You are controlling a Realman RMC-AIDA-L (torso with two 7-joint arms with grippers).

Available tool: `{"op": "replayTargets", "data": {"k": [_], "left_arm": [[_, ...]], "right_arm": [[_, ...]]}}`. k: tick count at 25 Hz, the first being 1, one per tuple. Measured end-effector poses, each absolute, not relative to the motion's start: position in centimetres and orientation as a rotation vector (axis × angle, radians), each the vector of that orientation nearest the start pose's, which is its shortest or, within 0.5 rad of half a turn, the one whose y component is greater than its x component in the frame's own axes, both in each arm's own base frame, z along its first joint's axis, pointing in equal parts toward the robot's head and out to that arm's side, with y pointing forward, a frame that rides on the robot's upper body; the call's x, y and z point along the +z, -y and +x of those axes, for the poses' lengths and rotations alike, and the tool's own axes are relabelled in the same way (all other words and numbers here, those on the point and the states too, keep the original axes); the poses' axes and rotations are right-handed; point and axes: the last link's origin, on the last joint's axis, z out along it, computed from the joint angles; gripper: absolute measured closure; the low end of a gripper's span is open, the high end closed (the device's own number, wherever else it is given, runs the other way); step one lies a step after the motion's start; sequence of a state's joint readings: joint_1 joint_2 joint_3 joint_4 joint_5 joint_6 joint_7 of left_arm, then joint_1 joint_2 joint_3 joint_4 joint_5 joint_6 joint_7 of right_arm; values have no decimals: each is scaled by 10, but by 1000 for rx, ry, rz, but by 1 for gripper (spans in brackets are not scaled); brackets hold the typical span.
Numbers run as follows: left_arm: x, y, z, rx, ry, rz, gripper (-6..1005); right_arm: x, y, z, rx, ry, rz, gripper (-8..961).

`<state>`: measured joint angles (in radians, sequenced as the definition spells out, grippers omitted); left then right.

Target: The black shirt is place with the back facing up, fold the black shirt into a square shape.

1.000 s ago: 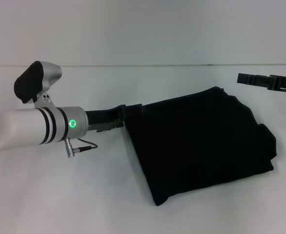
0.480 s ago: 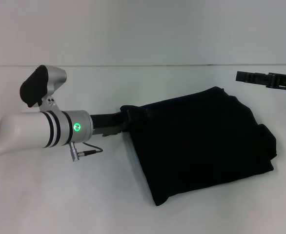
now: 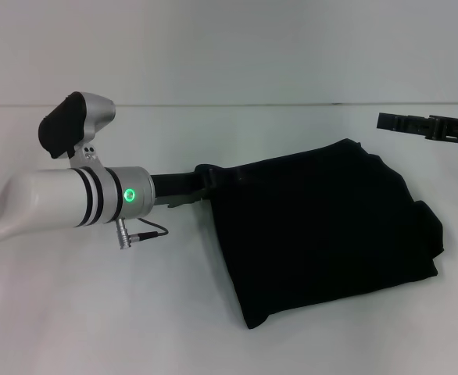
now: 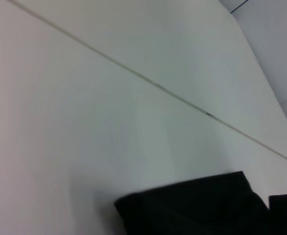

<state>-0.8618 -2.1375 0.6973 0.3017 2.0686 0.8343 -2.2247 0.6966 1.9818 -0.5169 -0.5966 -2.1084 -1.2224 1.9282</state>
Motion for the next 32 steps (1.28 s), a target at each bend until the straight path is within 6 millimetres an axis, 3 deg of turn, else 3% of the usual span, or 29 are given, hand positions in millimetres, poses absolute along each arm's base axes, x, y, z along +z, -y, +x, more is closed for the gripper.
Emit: {"op": "replayTargets", "data": {"k": [3,6,12,17,28,32], "left_arm": [[-86,-415,-227,-589,1709,-2071,91],[-87,-415,-227,-585,1695,-2075,254],[-88,-416,-224,-584,1677,-2092,459],[-88,-415,-222,-586,1670,-2106,702],[-75,-424,-224,-585,1630,-2103,938],[-68,-429,-223,-588,1608,-2101,941]], "right_arm": [[54,-415,271,669,-1239,-2223,87],[53,-415,272,666,-1245,-2221,87],[50,-415,273,652,-1252,-2224,87],[49,-414,275,649,-1256,-2219,87],[49,-414,275,651,-1257,-2215,87],[48,-415,274,657,-1258,-2217,87]]}}
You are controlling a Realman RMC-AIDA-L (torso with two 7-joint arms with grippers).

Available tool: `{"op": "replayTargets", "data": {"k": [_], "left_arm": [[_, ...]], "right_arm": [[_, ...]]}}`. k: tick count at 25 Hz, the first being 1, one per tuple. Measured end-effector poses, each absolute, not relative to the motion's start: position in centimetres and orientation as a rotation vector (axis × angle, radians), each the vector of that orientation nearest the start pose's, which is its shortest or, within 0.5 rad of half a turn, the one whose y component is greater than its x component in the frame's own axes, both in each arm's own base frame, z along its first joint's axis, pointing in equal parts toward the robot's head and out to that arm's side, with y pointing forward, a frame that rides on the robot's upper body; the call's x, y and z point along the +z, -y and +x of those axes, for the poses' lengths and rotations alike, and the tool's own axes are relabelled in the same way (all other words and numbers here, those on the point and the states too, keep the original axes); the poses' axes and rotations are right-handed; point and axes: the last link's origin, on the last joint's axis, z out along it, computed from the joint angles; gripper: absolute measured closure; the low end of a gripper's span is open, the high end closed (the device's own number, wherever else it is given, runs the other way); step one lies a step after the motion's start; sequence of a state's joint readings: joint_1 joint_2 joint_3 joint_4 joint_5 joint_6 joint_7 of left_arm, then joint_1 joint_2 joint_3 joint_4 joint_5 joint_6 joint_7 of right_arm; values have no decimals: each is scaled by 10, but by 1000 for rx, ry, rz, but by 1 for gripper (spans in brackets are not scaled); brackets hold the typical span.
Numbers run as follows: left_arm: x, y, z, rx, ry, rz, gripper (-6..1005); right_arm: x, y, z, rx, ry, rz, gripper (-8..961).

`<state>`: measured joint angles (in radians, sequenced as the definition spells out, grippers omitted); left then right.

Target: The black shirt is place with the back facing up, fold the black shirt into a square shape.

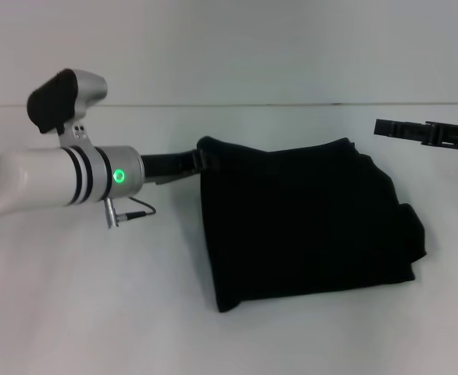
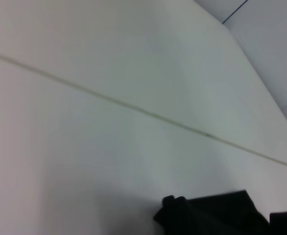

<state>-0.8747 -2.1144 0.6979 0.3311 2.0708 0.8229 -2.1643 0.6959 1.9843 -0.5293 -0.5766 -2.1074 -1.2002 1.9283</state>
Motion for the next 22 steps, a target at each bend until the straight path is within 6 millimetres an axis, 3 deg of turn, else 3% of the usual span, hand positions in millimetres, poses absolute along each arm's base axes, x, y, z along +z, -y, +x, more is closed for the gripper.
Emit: {"op": "replayTargets", "data": {"k": [10,22], "left_arm": [[-42,-450,-212,-591,1513,-2129,942],[-37,-460,-201,-569,1443,-2150,943]], "right_arm": [[36,-417,266,671,-1274,-2230,87],[24,-416,260,662,-1282,-2258,88]]}}
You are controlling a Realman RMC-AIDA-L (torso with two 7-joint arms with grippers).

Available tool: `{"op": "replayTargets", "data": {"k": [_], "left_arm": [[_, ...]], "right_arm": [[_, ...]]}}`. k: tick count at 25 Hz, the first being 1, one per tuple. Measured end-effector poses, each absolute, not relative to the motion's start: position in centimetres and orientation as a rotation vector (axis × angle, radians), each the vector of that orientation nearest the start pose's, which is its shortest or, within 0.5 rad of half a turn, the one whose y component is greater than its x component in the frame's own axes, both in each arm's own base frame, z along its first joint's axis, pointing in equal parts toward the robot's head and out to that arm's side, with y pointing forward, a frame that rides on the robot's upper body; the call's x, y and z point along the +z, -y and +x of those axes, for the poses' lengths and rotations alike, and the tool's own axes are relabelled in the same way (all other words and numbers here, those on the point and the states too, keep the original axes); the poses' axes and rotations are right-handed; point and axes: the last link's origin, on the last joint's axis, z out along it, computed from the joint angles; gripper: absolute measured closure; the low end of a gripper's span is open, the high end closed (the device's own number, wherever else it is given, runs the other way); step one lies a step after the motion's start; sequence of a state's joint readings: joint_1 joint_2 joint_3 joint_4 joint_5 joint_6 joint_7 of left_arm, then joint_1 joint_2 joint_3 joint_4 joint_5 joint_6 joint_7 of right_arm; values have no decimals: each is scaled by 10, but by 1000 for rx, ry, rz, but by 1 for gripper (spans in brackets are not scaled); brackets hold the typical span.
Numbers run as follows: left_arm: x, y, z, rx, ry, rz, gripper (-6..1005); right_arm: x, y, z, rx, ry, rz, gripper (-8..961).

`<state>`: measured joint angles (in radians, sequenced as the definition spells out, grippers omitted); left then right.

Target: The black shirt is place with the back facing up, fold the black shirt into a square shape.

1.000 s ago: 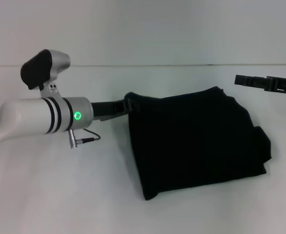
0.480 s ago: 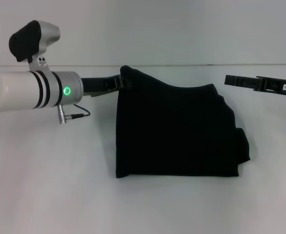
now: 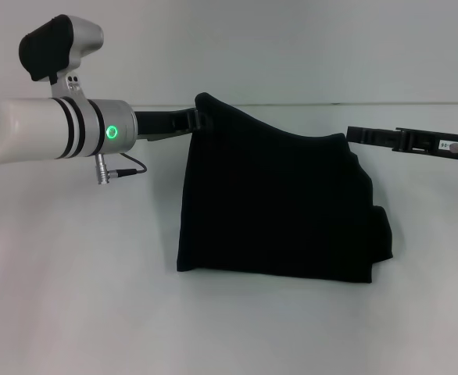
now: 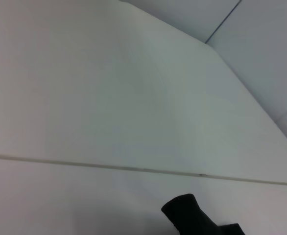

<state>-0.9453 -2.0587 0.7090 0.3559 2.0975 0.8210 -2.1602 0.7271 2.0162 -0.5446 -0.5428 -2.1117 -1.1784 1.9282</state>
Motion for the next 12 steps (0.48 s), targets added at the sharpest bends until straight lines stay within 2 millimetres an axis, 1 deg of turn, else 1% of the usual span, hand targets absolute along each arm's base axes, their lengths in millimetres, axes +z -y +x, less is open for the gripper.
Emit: {"op": "replayTargets", "data": {"k": [9,12], "left_arm": [[-37,-464,-210,-544,1398,-2084,942],[-35,-465,-211,-539,1387,-2080,871]], "right_arm": [[21,-418,259,635,-1260,-2268,88],[20,-418,260,625,-1255,-2267,88]]}}
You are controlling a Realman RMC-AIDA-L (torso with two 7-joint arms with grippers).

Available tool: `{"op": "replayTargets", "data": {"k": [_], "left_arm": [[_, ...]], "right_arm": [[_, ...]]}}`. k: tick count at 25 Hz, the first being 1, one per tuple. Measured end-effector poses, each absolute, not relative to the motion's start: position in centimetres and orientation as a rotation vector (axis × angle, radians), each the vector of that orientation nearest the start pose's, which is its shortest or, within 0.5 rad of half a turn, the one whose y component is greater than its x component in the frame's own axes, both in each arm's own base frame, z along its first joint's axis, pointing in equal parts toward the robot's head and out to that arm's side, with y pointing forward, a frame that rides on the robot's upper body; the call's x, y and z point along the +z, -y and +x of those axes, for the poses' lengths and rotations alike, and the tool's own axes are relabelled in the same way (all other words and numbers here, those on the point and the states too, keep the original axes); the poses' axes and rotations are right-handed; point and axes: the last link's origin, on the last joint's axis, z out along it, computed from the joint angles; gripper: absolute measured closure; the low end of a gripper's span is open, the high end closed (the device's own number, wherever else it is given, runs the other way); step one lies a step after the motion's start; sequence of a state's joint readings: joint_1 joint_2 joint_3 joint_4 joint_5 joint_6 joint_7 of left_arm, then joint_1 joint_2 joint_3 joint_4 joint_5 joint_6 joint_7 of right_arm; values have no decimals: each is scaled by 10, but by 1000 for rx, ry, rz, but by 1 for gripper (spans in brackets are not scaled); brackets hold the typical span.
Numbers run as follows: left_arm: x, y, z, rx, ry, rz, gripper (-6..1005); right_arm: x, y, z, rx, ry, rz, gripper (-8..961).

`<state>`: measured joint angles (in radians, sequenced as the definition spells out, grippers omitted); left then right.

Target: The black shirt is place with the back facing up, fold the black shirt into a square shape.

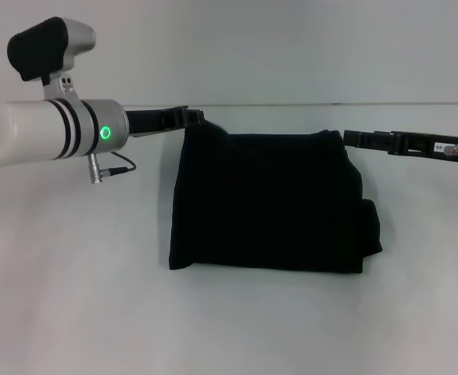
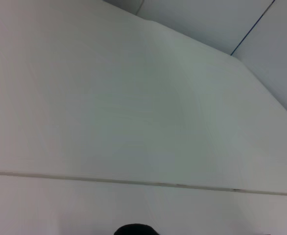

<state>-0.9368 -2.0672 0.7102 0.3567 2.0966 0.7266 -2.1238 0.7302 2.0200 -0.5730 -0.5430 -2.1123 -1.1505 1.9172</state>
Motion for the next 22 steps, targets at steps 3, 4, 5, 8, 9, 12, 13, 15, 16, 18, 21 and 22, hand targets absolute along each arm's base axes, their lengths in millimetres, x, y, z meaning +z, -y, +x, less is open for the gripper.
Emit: {"op": "replayTargets", "data": {"k": [3,4,5,8,9,12,13,15,16,18,21,22], "left_arm": [[-31,-467,-212,-518,1354,-2094,799],[-30,-467,-212,-512,1345,-2097,678],[-28,-468,-211,-504,1330,-2103,557],[-22,-468,-211,-505,1314,-2117,437],[-19,-468,-211,-512,1312,-2122,397],[-10,-461,-212,-558,1327,-2159,302],[-7,-458,-211,-578,1335,-2180,287],[-3,-447,-208,-631,1347,-2242,257],[-3,-440,-206,-662,1348,-2285,242],[-3,-433,-205,-690,1345,-2324,212],[-7,-409,-203,-772,1301,-2458,167],[-9,-397,-203,-805,1271,-2525,152]], "right_arm": [[20,-418,260,624,-1255,-2266,88],[20,-418,260,624,-1254,-2266,88],[20,-419,259,624,-1253,-2266,88],[22,-420,259,623,-1249,-2266,88],[23,-420,259,622,-1247,-2264,88],[27,-420,261,628,-1243,-2257,88],[29,-420,262,630,-1242,-2252,88],[32,-419,264,629,-1242,-2251,88],[33,-418,265,628,-1244,-2255,88],[36,-415,266,625,-1250,-2277,88],[44,-409,268,629,-1270,-2314,88],[47,-407,269,630,-1285,-2326,88]]}}
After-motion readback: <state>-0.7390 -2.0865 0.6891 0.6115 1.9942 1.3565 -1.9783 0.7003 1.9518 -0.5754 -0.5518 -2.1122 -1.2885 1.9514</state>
